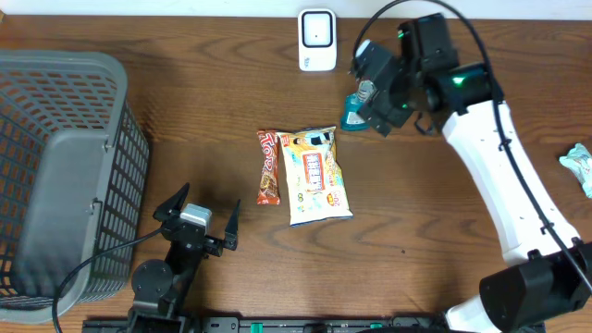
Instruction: Scan the item barcode
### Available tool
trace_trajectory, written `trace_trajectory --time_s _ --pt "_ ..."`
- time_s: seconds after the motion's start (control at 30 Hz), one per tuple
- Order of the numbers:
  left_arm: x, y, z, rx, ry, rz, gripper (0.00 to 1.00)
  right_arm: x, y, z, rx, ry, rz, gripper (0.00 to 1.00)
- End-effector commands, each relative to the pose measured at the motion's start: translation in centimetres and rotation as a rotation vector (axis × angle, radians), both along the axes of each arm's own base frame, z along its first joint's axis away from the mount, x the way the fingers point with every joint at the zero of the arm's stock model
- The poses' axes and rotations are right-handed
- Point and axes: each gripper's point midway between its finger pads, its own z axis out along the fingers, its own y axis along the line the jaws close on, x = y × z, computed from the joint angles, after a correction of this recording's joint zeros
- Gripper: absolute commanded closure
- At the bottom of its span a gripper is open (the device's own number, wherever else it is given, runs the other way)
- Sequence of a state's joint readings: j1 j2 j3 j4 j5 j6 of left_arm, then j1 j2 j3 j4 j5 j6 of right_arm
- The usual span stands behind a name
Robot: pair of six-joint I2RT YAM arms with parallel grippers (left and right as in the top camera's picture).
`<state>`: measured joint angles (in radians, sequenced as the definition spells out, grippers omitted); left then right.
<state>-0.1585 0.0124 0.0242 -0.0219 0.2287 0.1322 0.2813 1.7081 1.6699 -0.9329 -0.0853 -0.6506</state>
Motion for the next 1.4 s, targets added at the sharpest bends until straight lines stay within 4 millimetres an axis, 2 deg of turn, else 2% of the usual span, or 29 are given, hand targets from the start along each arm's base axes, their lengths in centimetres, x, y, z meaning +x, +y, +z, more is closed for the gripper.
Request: trace_trajectory --time_s 0.0,0.17,0.3,0.8,0.97,1.07,1.37 --pt "-0.1 -0.1 -1.6 0.016 0.044 -0.006 0.01 0.8 -0.1 -0.2 0.041 -0.007 0.088 0.01" --pt "-0.1 -0.1 -1.6 0.016 0.044 -0.006 0.01 1.1 0.5 -1.8 0.105 0.035 0.181 0.01" --pt "-0.1 -0.1 -1.6 0.016 0.044 -0.006 0.01 1.7 0.6 -3.7 0.080 0.054 0.223 0.01" --pt "-0.1 -0.1 -1.6 0.016 0.044 -0.006 0.01 4.4 1.3 -11.5 0.084 0.149 0.237 0.01" --pt "-0.1 -0.1 -1.6 0.016 0.044 -0.006 0.01 4.9 1.6 -11.7 0.096 0.130 0.245 0.01" --pt "-0.1 -0.1 -1.6 0.016 0.044 -0.006 0.01 4.9 1.9 -11.6 0.122 0.131 0.256 0.06" --pt "-0.1 -0.1 -1.6 0.016 0.044 -0.006 0.01 5.7 2.4 -12.0 0.154 0.112 0.271 0.11"
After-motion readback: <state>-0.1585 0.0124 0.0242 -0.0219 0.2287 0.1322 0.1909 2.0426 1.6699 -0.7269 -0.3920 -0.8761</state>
